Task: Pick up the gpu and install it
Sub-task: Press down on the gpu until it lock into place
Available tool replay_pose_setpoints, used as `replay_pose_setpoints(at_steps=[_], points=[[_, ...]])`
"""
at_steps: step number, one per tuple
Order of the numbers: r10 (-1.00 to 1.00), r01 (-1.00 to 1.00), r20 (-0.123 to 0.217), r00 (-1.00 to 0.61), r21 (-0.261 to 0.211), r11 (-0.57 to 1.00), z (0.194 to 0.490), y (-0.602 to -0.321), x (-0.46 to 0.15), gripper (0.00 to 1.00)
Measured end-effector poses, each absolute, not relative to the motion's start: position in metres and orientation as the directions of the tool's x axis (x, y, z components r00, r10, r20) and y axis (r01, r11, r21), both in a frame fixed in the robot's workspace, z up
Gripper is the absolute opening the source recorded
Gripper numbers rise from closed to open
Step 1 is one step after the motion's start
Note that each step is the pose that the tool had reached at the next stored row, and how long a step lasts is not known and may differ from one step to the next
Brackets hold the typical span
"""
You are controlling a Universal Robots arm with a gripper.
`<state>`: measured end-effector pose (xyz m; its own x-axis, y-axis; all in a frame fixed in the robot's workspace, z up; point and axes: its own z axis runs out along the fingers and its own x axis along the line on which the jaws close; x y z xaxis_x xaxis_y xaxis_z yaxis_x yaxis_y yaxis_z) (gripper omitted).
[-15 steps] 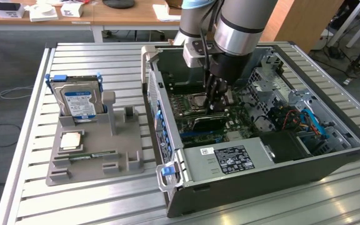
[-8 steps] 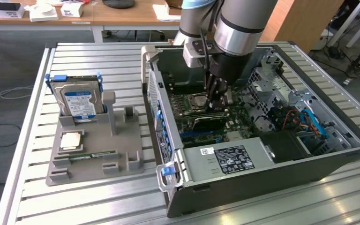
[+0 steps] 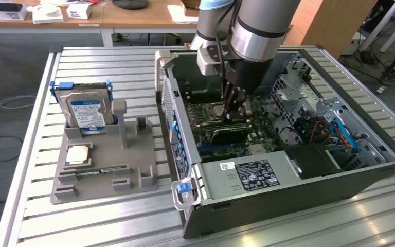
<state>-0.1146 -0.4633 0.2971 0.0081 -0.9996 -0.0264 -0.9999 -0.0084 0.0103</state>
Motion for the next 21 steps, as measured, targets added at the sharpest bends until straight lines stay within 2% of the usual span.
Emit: replay_pose_setpoints(at_steps=[21], points=[[-1.000, -1.000, -0.026, 0.008, 0.010, -0.009, 0.289, -0.462, -0.136, 0.11]])
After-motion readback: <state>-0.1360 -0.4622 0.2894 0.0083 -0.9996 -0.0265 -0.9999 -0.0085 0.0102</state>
